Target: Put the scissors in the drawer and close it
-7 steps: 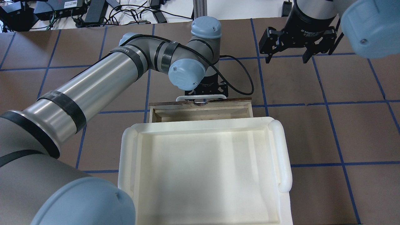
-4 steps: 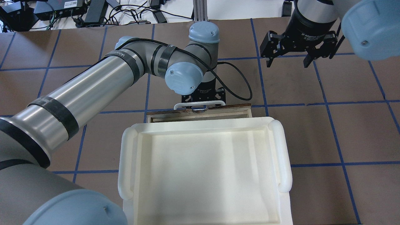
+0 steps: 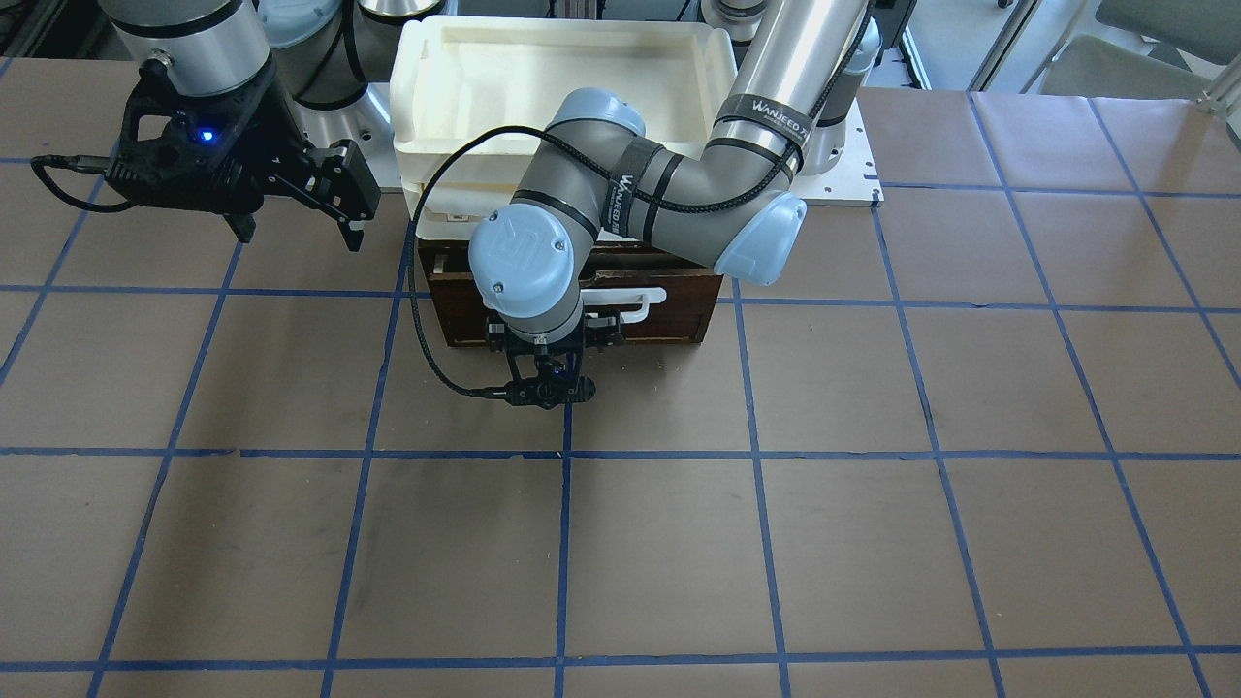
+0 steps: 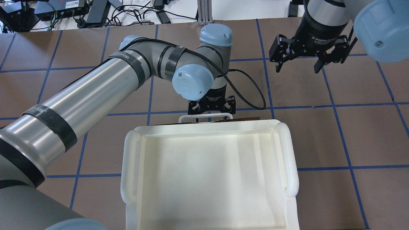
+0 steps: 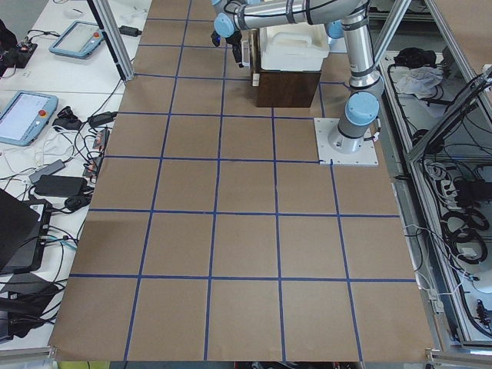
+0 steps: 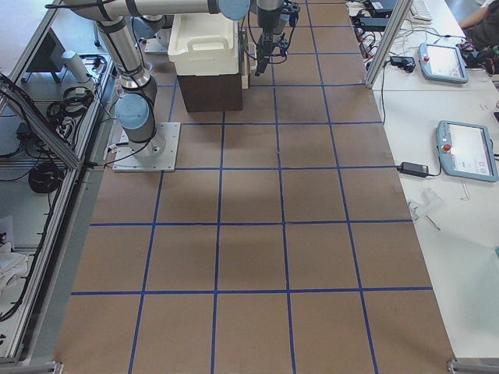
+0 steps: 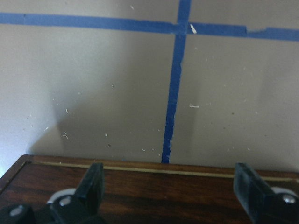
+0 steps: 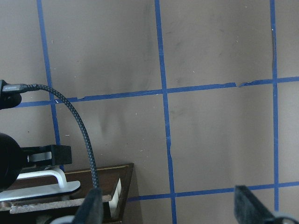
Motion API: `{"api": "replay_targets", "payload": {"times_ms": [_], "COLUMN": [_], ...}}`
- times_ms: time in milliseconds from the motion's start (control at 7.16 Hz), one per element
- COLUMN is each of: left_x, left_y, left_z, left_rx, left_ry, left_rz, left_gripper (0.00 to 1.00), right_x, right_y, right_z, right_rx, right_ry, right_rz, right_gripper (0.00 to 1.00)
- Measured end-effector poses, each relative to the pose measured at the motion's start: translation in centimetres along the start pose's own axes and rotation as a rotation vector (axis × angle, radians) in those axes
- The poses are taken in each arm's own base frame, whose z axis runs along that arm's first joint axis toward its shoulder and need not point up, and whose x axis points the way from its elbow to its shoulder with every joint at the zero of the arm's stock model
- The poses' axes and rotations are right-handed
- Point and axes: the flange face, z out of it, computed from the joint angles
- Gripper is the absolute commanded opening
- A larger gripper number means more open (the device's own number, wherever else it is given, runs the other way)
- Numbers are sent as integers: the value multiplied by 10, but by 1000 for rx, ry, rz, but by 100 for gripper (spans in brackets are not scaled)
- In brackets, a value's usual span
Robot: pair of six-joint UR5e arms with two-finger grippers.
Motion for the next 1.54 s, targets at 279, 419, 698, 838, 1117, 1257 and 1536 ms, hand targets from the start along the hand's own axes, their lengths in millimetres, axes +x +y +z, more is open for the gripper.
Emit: {"api": "replay_targets", "payload": {"times_ms": [279, 419, 698, 838, 1117, 1257, 1536], "left_x": [0, 0, 4, 5, 2, 0, -2], "left_y": [13, 16, 28, 34, 34, 30, 24], "left_z": [-2, -4, -6, -8, -10, -11, -9], "left_rx": [-34, -38, -54, -59, -47, -31, -8], "left_ry": [-19, -19, -38, -48, -62, -72, -97], "left_rz": [5, 2, 12, 18, 28, 37, 66], "left_gripper": [100, 100, 100, 100, 100, 100, 100], "right_x": [0, -1, -1, -1, -1, 0, 0], "right_y": [1, 1, 1, 1, 1, 1, 1], "right_z": [-1, -1, 0, 0, 0, 0, 0], "right_rx": [3, 3, 3, 2, 2, 2, 2], "right_ry": [1, 0, 1, 0, 1, 1, 1], "right_rz": [-1, -2, -5, -6, -12, -14, -17], "right_gripper": [100, 100, 100, 100, 100, 100, 100]}}
